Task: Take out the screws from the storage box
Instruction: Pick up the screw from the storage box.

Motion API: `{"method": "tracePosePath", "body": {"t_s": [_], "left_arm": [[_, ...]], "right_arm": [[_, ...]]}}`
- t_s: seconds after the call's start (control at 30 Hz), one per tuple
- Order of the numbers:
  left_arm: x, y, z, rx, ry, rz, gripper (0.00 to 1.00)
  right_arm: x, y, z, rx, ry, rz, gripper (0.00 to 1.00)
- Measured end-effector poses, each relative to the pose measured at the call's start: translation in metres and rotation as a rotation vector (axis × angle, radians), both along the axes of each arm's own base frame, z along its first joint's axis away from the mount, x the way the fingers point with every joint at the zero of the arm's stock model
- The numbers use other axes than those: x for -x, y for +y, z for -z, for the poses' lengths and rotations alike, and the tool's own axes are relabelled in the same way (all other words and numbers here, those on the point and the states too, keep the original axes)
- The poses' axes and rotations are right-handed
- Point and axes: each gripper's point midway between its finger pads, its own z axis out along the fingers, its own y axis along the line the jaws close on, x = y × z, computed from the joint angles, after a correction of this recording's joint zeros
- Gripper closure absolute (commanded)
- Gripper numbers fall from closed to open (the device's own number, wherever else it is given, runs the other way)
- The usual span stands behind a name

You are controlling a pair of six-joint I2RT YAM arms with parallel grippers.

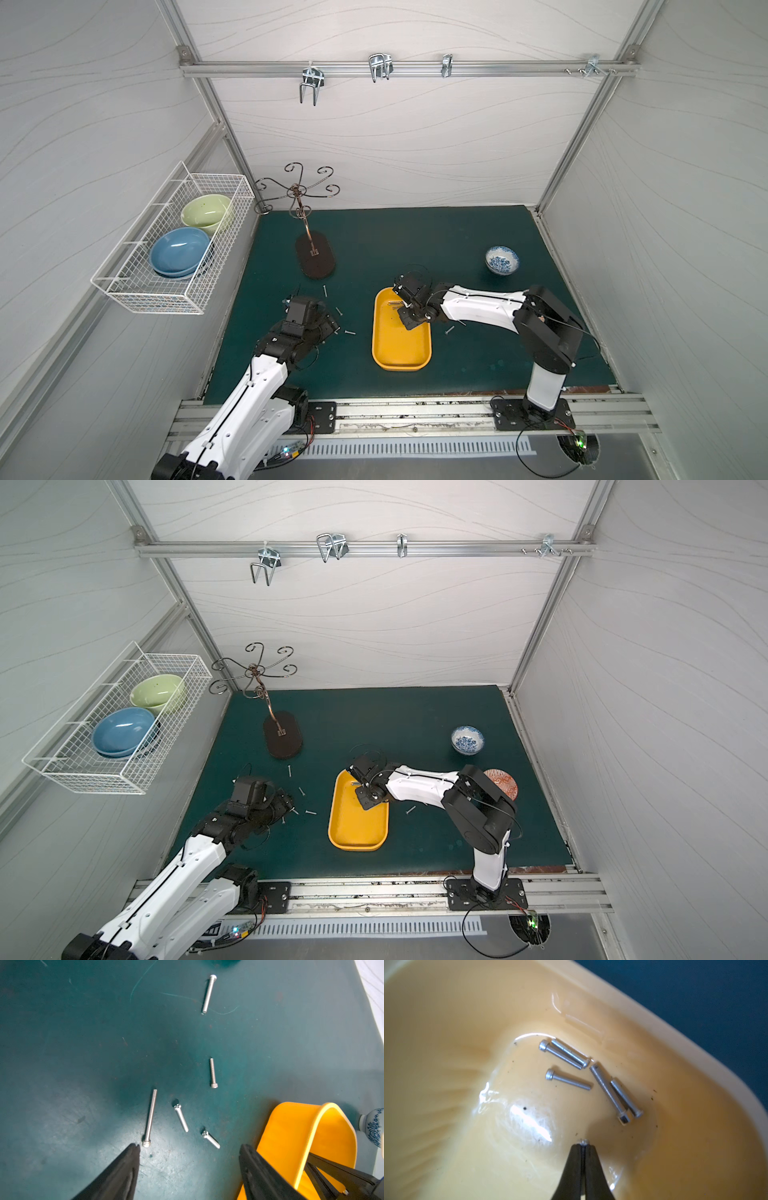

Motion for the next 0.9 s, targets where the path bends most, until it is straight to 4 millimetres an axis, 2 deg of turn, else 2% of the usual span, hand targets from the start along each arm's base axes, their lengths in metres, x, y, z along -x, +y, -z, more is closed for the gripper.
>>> {"method": "tracePosePath", "body": {"t_s": [0.33, 0.47, 0.6, 0.7, 0.9], "left_arm": [[0.0, -0.013, -0.037, -0.009, -0.053, 0.06, 0.27], [0.001, -0.026, -0.056, -0.024, -0.075, 0.121, 0.29], [0.0, -0.043, -0.074, -0.045, -0.09, 0.192, 0.32], [-0.001, -0.06, -0.083, -0.072, -0.087, 0.263, 0.34], [-0.001, -0.111, -0.097, -0.164, -0.072, 0.472, 0.38]], "right_arm": [[0.001, -0.017, -0.053, -0.127, -0.108, 0.03, 1.0], [0.004, -0.044, -0.074, -0.173, -0.172, 0.091, 1.0], [0.002, -0.084, -0.087, -0.222, -0.223, 0.197, 1.0], [-0.003, -0.113, -0.083, -0.233, -0.233, 0.292, 1.0], [-0.007, -0.165, -0.037, -0.18, -0.166, 0.464, 1.0]]}}
